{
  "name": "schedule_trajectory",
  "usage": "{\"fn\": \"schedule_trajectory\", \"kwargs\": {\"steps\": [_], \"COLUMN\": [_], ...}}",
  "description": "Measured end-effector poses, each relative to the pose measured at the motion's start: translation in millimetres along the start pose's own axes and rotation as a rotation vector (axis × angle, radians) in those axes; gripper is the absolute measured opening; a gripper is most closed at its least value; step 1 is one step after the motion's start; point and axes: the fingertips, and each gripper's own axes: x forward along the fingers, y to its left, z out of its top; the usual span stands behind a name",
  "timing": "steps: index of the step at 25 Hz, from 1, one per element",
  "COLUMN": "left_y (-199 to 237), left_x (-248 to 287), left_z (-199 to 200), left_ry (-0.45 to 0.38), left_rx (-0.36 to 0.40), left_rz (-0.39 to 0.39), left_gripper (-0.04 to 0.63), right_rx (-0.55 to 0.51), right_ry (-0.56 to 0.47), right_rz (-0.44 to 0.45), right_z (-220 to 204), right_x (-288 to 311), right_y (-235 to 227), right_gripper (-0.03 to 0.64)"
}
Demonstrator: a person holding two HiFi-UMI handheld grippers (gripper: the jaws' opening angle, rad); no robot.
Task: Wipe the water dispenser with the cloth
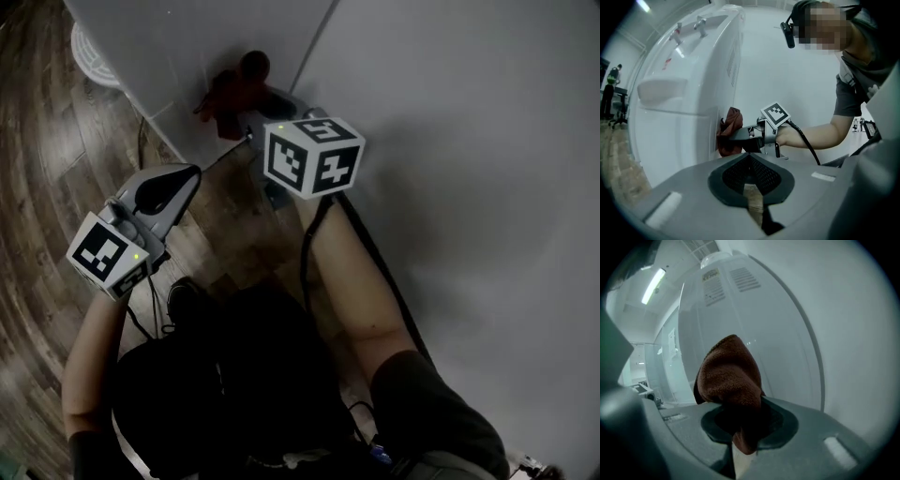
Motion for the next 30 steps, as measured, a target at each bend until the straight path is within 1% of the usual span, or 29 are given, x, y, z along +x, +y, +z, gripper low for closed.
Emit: {"fn": "schedule_trajectory", "kwargs": {"steps": [2,5,7,9,11,13,14,16,17,20,21,23,26,28,30], "left_y": [3,7,11,11,11,9,6,-2,-5,-12,-16,-30,-42,-43,-45], "left_x": [2,8,20,32,39,39,36,28,25,18,15,8,6,5,3], "left_z": [-14,-33,-48,-59,-58,-47,-37,-9,9,69,89,131,210,264,305], "left_ry": [0.037,0.080,0.095,0.098,0.095,0.081,0.074,0.071,0.070,0.048,0.028,-0.033,-0.153,-0.235,-0.293], "left_rx": [-0.008,-0.032,-0.032,-0.020,-0.014,-0.009,-0.011,-0.015,0.002,0.104,0.119,0.134,0.198,0.236,0.266], "left_rz": [-0.006,0.010,0.022,0.018,0.012,0.006,0.004,0.004,0.002,-0.008,-0.007,-0.005,0.004,0.027,0.047], "left_gripper": [0.006,0.006,0.006,0.006,0.006,0.006,0.006,0.006,0.006,0.006,0.006,0.006,0.006,0.006,0.006], "right_rx": [-0.008,-0.021,-0.011,0.002,-0.005,-0.018,-0.020,-0.028,-0.037,-0.061,-0.063,-0.079,-0.146,-0.208,-0.253], "right_ry": [0.078,0.194,0.253,0.296,0.323,0.314,0.291,0.207,0.150,-0.023,-0.070,-0.163,-0.292,-0.348,-0.392], "right_rz": [-0.030,-0.077,-0.094,-0.098,-0.101,-0.095,-0.086,-0.068,-0.063,-0.031,-0.019,-0.006,-0.006,-0.024,-0.042], "right_z": [-32,-93,-132,-158,-168,-160,-150,-111,-82,27,60,123,223,287,334], "right_x": [8,17,21,22,21,15,8,-12,-22,-50,-60,-84,-114,-127,-138], "right_y": [-10,-34,-55,-69,-73,-66,-59,-41,-34,-13,-4,14,38,51,63], "right_gripper": [0.057,0.057,0.057,0.057,0.057,0.058,0.058,0.058,0.058,0.058,0.058,0.058,0.058,0.058,0.058]}}
